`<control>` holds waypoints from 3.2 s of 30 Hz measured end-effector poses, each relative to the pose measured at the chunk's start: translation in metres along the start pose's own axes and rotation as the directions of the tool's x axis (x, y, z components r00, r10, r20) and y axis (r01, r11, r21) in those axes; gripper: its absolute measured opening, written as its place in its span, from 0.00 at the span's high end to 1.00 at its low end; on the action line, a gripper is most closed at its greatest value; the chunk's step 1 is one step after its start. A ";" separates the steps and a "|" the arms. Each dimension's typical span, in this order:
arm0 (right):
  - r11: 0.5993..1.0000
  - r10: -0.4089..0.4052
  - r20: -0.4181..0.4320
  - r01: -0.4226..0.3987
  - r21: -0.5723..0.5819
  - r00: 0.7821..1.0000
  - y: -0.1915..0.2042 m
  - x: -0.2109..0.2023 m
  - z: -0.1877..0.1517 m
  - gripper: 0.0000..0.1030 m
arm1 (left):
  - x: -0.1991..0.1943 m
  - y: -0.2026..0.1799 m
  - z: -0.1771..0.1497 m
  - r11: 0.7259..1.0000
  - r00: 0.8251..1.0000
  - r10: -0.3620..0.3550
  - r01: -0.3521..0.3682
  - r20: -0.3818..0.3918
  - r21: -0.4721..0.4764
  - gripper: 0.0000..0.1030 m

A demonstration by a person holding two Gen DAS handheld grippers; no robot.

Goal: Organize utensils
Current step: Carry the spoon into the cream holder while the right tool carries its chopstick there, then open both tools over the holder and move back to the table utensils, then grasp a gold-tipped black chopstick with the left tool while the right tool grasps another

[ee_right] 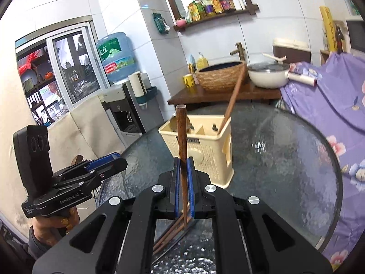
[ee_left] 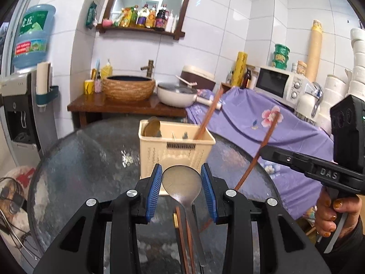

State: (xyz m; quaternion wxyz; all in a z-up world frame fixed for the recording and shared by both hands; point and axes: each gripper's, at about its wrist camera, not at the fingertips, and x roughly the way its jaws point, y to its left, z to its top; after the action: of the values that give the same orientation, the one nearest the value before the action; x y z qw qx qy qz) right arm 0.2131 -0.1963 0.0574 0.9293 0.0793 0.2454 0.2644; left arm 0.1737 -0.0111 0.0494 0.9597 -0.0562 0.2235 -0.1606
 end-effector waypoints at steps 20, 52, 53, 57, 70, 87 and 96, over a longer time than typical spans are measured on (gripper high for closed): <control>0.998 -0.016 0.152 0.026 -0.065 0.988 0.015 0.008 0.160 0.93 | 0.042 0.012 0.142 0.985 0.958 0.168 -0.171 0.232 -0.004 0.66; 0.990 -0.136 -0.003 0.136 0.039 0.991 -0.039 0.102 0.075 0.93 | 0.127 0.016 0.051 0.970 0.973 0.221 -0.227 0.070 0.091 0.66; 0.989 -0.139 -0.006 0.139 0.043 0.990 -0.040 0.103 0.073 0.93 | 0.128 0.016 0.049 0.970 0.973 0.221 -0.226 0.065 0.094 0.66; 0.988 -0.146 -0.008 0.146 0.049 0.989 -0.043 0.103 0.071 0.93 | 0.131 0.017 0.046 0.970 0.974 0.220 -0.224 0.053 0.099 0.66; 0.972 -0.234 0.058 0.235 0.001 0.970 -0.033 0.074 0.051 0.49 | 0.089 0.020 0.042 0.986 0.980 0.166 -0.169 0.112 0.014 0.16; 0.958 -0.287 -0.334 0.275 -0.084 0.898 -0.016 0.112 -0.096 0.49 | 0.070 0.028 -0.082 0.985 0.943 0.173 -0.158 -0.284 0.074 0.42; 0.957 -0.289 -0.409 0.274 -0.098 0.865 -0.005 0.136 -0.122 0.49 | 0.063 0.019 -0.115 0.991 0.923 0.122 -0.095 -0.365 0.092 0.48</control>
State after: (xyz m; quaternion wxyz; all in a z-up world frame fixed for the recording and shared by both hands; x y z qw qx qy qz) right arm 0.2556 -0.1265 -0.1065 0.8846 -0.0329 0.4432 0.1413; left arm 0.1813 -0.0185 -0.0823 0.9092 0.0224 0.3973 -0.1230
